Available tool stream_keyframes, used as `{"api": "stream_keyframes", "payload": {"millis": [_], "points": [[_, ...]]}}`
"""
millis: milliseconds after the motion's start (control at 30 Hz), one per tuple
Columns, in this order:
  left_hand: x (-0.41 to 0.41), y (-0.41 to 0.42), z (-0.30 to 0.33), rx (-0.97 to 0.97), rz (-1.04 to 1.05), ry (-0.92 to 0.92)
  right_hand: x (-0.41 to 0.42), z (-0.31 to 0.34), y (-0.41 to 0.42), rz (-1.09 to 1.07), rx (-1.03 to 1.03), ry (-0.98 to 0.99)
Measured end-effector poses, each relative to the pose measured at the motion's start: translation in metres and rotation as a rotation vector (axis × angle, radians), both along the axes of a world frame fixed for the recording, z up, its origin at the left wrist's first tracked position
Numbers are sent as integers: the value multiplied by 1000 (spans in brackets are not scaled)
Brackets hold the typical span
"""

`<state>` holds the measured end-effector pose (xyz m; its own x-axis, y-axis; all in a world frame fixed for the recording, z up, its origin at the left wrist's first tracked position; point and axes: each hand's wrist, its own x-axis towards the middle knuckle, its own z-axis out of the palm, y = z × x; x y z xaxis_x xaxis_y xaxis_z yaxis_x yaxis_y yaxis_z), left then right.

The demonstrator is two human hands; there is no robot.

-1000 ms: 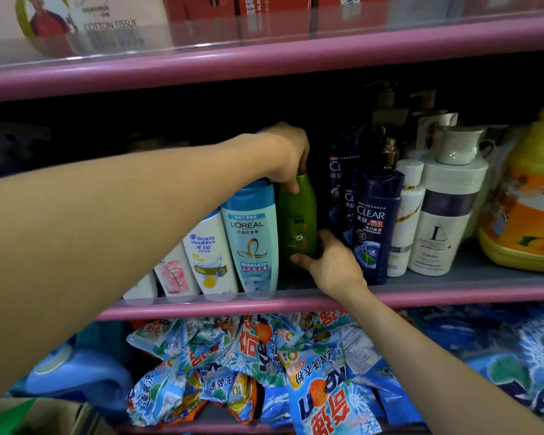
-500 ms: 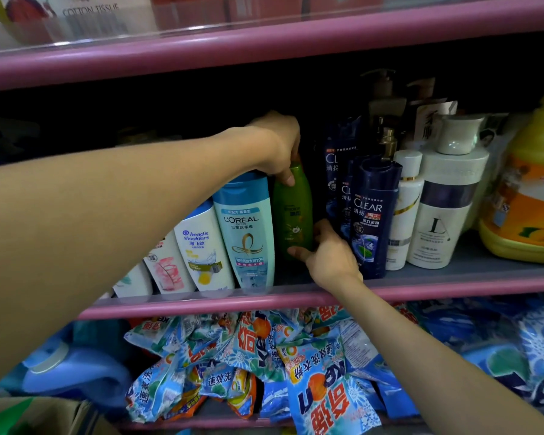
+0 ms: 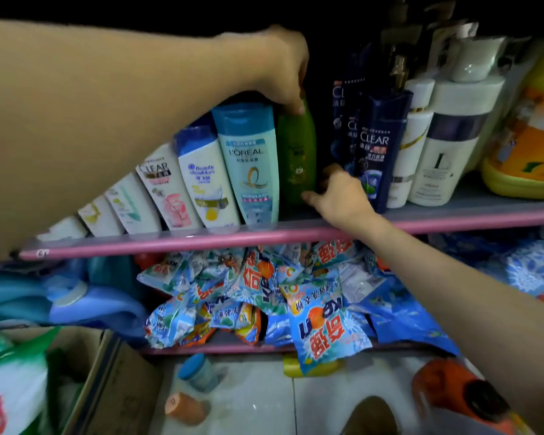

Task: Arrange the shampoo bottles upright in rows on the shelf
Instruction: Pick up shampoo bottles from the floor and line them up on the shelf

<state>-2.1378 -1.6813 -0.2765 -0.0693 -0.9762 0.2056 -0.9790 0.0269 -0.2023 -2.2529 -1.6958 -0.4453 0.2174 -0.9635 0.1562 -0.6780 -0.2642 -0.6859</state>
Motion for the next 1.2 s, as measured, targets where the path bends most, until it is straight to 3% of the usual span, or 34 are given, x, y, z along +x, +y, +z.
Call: {"api": "stream_keyframes", "payload": {"millis": [100,233,333,433,567,700,900,1033,1200], "points": [[-6,30,-1,-53,-83,80,-10,4,27,9,-118,39],[-15,99,-21,-52,-200,256,-22,-4,85,59,-226,-184],[-9,155,-47,-188,-493,382,-22,-29,132,119,-176,-270],[11,199,-103,-84,-538,583,-12,-71,167,202,-75,-170],[57,233,-208,201,-290,602,6,-142,183,347,114,132],[111,250,-307,467,205,493,24,-217,177,472,431,502],[166,270,-419,402,911,814,37,-301,153,439,601,768],[174,262,-471,360,1079,1026,38,-348,129,387,651,908],[178,252,-508,378,1138,1023,39,-392,103,349,615,1004]]}}
